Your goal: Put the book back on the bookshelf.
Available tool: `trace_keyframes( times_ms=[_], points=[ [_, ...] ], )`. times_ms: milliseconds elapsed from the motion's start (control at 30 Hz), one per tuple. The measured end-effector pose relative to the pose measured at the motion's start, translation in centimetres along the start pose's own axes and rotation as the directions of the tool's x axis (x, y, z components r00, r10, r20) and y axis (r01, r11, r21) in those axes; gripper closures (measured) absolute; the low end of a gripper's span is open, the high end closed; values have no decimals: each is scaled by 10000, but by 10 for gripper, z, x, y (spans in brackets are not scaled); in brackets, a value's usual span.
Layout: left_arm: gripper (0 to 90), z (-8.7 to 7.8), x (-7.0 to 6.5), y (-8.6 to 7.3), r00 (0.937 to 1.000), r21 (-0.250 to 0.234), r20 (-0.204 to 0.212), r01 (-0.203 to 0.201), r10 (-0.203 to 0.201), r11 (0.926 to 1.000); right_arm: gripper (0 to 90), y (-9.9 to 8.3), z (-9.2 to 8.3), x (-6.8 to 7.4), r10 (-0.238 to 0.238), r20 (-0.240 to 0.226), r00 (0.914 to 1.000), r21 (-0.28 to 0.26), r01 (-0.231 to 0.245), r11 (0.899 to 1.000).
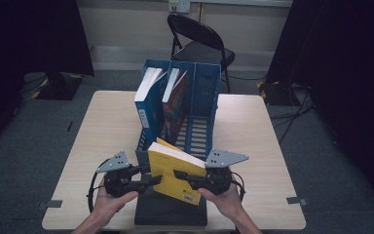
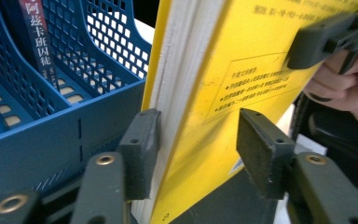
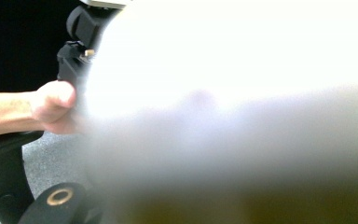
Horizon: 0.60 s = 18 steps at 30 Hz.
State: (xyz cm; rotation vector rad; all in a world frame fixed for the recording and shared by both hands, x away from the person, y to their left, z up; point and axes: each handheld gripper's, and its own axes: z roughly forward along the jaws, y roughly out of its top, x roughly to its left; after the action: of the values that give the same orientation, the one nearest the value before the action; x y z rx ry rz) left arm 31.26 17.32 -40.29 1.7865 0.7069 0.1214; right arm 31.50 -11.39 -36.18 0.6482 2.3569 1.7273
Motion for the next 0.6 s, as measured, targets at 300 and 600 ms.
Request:
trace_keyframes(
  times_ms=[300, 600],
  points=[
    [468, 1, 4, 3, 9996, 146, 152, 216, -218, 9997, 739, 0, 1, 0, -120, -41, 9999, -57, 120, 9999],
    [366, -3, 5, 3, 9989, 553, 226, -414, 402, 9976, 754, 5, 1, -2, -247, -5, 9997, 292, 247, 9993]
  ],
)
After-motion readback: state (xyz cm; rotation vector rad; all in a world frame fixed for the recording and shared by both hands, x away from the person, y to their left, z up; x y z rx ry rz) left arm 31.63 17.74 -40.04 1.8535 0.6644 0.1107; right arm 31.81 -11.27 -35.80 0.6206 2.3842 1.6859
